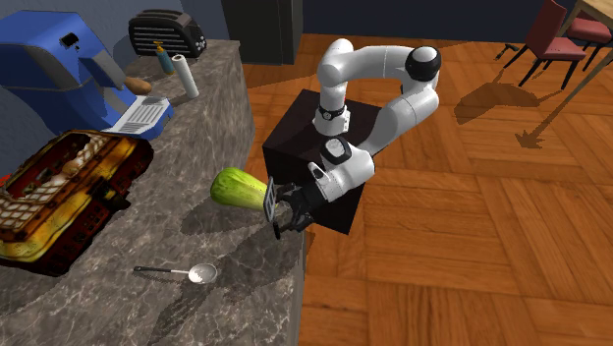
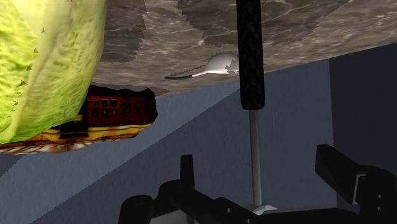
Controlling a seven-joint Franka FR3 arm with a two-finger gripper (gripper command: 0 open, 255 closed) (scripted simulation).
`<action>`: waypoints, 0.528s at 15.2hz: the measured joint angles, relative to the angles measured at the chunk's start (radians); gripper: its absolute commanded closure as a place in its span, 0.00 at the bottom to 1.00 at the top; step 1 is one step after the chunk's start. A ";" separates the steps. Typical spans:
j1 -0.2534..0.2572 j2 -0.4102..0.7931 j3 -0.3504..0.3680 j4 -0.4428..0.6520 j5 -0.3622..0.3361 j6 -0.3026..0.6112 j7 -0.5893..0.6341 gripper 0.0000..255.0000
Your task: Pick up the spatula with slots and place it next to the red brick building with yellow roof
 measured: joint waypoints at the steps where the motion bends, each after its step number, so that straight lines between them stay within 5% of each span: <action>1: 0.000 0.000 0.000 0.000 0.000 0.000 0.000 0.00; 2: 0.000 0.000 0.000 0.000 0.000 0.000 0.000 1.00; 8: 0.000 0.000 0.000 0.000 0.000 0.000 0.000 1.00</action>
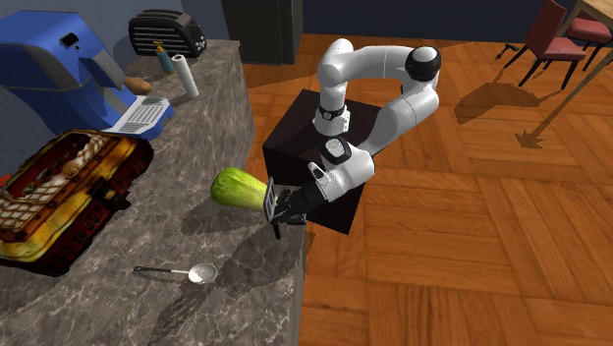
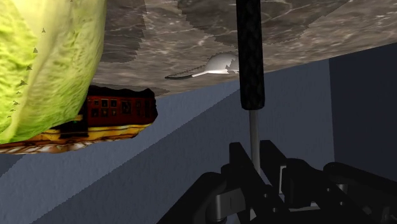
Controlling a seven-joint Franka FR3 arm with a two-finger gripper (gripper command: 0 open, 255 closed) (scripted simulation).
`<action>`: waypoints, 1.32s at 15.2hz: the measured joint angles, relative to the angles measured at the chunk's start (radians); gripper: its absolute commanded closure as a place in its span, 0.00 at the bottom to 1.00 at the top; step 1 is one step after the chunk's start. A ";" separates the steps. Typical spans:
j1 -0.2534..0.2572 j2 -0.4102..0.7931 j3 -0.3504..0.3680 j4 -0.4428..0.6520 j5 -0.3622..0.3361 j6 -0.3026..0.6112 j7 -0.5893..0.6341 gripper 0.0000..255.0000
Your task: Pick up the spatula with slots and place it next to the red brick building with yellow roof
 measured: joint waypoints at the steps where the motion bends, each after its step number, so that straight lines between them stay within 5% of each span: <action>1: 0.000 0.000 0.000 0.000 0.000 0.000 0.000 1.00; 20: 0.050 0.131 -0.145 -0.032 -0.058 -0.039 -0.121 1.00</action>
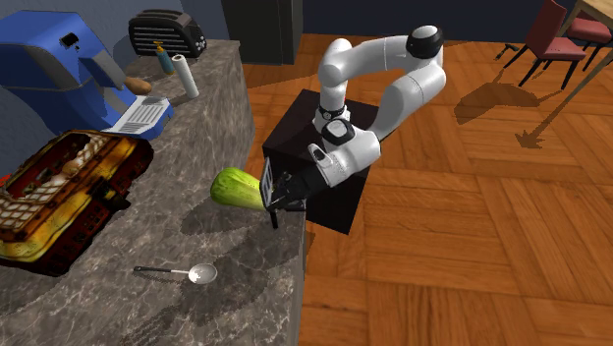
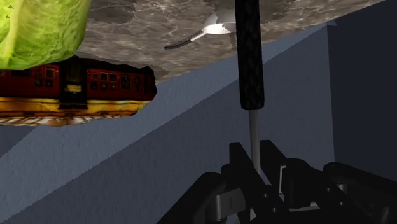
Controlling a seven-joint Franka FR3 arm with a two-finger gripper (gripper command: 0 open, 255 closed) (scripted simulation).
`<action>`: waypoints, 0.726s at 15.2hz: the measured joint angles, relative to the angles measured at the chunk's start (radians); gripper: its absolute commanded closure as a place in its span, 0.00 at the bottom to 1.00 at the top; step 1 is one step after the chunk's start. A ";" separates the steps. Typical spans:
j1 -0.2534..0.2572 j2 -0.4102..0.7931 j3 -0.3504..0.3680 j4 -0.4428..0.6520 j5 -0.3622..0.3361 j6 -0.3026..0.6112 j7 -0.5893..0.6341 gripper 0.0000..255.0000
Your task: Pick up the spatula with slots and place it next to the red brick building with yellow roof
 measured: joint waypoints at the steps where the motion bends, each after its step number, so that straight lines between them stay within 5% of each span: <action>1: 0.003 0.008 -0.010 -0.001 -0.004 -0.003 -0.008 1.00; 11: 0.047 0.085 -0.112 0.003 -0.038 -0.050 -0.088 1.00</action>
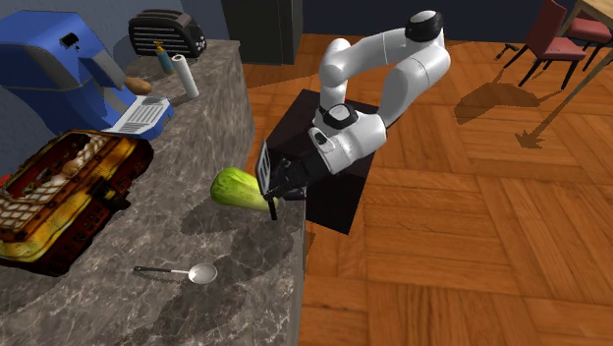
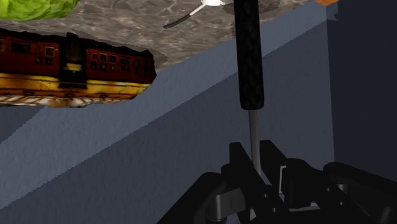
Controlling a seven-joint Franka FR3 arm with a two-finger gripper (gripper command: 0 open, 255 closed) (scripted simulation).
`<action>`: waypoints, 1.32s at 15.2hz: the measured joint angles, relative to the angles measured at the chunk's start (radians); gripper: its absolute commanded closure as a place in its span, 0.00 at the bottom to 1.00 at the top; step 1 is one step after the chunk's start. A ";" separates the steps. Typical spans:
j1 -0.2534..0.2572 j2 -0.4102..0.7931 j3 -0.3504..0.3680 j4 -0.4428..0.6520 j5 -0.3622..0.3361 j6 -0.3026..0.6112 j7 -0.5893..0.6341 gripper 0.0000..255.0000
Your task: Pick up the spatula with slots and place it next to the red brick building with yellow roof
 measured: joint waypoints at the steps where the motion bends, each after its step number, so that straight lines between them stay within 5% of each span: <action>1: 0.001 0.008 -0.010 0.004 -0.004 -0.005 -0.009 1.00; 20: 0.075 0.134 -0.192 0.072 -0.056 -0.123 -0.158 1.00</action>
